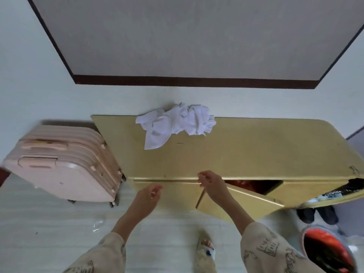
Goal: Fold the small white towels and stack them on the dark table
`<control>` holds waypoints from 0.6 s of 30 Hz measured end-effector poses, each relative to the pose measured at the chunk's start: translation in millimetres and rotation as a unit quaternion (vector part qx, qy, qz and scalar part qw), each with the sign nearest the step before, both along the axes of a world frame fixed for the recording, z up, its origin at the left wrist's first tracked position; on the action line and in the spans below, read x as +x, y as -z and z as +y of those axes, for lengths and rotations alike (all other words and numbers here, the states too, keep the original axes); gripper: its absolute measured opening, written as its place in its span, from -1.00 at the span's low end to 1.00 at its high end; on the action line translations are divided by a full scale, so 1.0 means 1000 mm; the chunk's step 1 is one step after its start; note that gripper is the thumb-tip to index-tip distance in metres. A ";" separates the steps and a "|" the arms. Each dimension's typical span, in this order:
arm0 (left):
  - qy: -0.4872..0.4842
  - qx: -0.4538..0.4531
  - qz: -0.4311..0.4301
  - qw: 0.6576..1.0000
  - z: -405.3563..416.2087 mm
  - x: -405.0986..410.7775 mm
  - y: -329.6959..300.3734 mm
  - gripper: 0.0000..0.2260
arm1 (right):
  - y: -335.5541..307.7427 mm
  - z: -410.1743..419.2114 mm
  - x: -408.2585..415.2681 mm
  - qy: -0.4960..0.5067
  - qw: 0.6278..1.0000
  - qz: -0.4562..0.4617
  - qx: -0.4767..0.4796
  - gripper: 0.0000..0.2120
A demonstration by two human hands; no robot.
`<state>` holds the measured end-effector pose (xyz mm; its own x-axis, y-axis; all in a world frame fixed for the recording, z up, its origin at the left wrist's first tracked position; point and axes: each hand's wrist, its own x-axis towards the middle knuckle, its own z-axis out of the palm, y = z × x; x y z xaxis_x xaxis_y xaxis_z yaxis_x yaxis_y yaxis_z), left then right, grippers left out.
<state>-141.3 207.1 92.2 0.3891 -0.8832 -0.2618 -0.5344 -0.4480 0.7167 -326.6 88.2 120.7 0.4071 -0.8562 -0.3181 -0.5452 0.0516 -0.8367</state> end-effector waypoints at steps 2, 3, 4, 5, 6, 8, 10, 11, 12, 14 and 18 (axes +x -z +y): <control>-0.025 0.025 0.004 0.999 -0.029 -0.006 0.009 -0.79 | 0.008 -0.039 0.000 -0.026 0.999 0.024 0.005 -0.83; -0.033 0.036 0.010 0.999 -0.041 -0.007 0.014 -0.78 | 0.011 -0.057 0.000 -0.036 0.999 0.038 0.010 -0.80; -0.036 0.044 0.014 0.998 -0.051 -0.008 0.018 -0.77 | 0.014 -0.071 0.001 -0.044 0.998 0.053 0.013 -0.78; -0.042 0.054 0.018 0.998 -0.061 -0.007 0.022 -0.76 | 0.017 -0.086 0.002 -0.054 0.996 0.069 0.018 -0.77; -0.047 0.066 0.017 0.997 -0.072 -0.005 0.025 -0.75 | 0.021 -0.100 0.004 -0.065 0.994 0.084 0.022 -0.77; -0.054 0.084 0.006 0.995 -0.092 0.003 0.032 -0.73 | 0.031 -0.124 0.010 -0.087 0.990 0.103 0.036 -0.77; -0.060 0.104 -0.009 0.993 -0.114 0.016 0.040 -0.69 | 0.039 -0.144 0.022 -0.096 0.987 0.118 0.047 -0.76; -0.063 0.115 -0.018 0.991 -0.128 0.024 0.044 -0.67 | 0.043 -0.155 0.029 -0.098 0.986 0.126 0.049 -0.76; -0.064 0.120 -0.029 0.990 -0.141 0.033 0.049 -0.65 | 0.047 -0.165 0.036 -0.100 0.985 0.133 0.051 -0.76; -0.062 0.129 -0.063 0.988 -0.167 0.051 0.057 -0.62 | 0.052 -0.183 0.050 -0.103 0.983 0.142 0.051 -0.76; -0.035 0.146 -0.125 0.981 -0.218 0.089 0.079 -0.56 | 0.067 -0.213 0.082 -0.090 0.979 0.157 0.090 -0.76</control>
<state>-51.9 -11.0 13.2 0.5302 -0.7539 -0.3879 -0.6374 -0.6561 0.4040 -245.0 -124.9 53.8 0.4042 -0.6988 -0.5902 -0.7878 0.0618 -0.6128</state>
